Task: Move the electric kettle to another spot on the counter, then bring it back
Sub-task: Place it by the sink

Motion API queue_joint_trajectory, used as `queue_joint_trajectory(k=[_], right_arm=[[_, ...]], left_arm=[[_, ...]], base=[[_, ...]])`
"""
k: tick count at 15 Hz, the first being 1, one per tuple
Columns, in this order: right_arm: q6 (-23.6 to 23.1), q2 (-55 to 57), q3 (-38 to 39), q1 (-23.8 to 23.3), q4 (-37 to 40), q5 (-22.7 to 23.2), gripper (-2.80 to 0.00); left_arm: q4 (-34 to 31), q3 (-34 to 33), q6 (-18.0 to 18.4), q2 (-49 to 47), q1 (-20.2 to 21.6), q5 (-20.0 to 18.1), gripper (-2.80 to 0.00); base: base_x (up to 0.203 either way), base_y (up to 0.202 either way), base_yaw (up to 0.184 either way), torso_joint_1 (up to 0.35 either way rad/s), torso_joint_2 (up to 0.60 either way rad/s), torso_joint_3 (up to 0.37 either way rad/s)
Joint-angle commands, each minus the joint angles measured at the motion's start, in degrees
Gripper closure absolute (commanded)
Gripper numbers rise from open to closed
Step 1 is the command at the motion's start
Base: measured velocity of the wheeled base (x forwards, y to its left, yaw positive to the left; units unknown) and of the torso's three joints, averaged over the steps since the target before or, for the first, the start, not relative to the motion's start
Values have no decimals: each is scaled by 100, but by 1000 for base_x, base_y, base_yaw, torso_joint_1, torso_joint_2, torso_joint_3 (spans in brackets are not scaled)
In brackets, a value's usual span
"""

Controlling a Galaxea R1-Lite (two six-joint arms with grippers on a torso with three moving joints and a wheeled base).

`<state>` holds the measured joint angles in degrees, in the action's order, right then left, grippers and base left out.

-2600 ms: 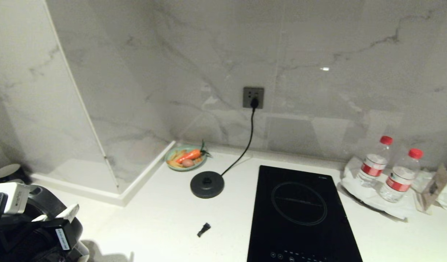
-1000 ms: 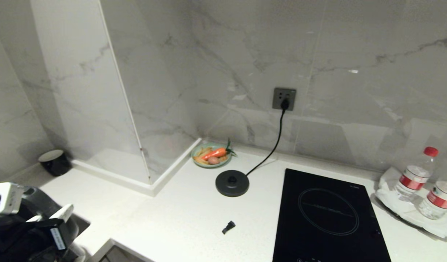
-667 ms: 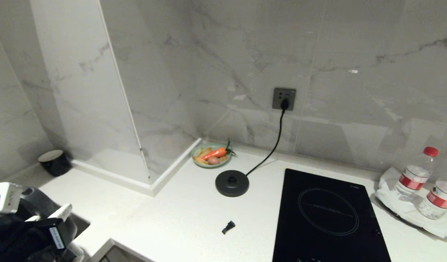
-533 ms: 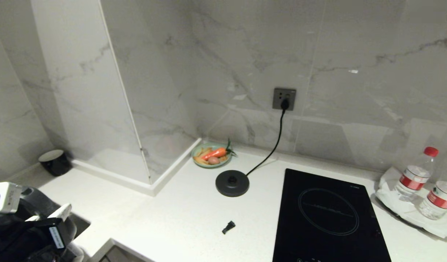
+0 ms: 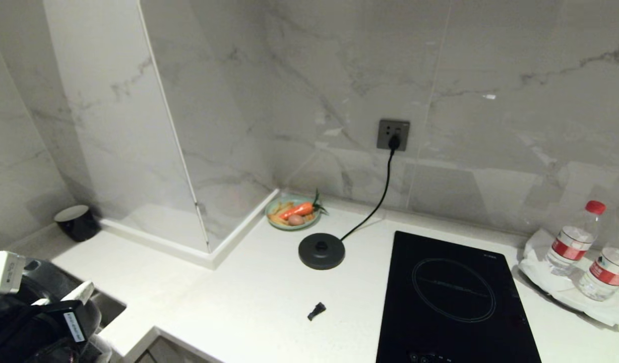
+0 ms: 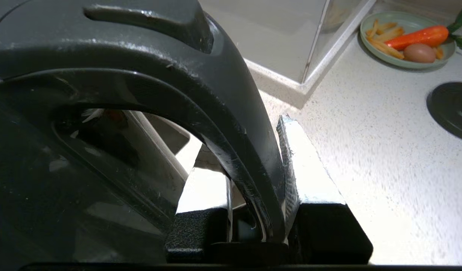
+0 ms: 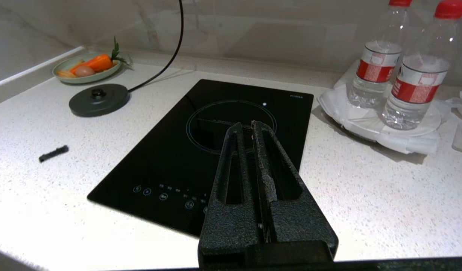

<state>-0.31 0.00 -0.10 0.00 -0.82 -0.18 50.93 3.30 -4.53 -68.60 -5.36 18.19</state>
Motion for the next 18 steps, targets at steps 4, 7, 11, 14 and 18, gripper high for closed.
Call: queue_joint_trajectory(k=[4, 7, 11, 14, 18], right_arm=[[-2, 0, 1, 0, -6, 1, 0], [0, 0, 1, 0, -6, -5, 0], [5, 0, 1, 0, -6, -8, 0], [5, 0, 1, 0, -6, -7, 0], [5, 0, 1, 0, -6, 1, 0]], left_arm=[[31, 4, -4, 4, -9, 9, 0], [31, -5, -4, -8, -9, 0, 0], [31, 12, -4, -22, -9, 0, 0], [31, 30, -4, -8, -9, 0, 0], [31, 30, -4, 4, -9, 0, 0]], base=[[-191, 0, 0, 4, 2, -1], [-84, 0, -1, -7, -1, 3], [0, 0, 0, 8, 2, -4], [0, 0, 0, 0, 0, 0], [-1, -4, 108, 5, 5, 2]])
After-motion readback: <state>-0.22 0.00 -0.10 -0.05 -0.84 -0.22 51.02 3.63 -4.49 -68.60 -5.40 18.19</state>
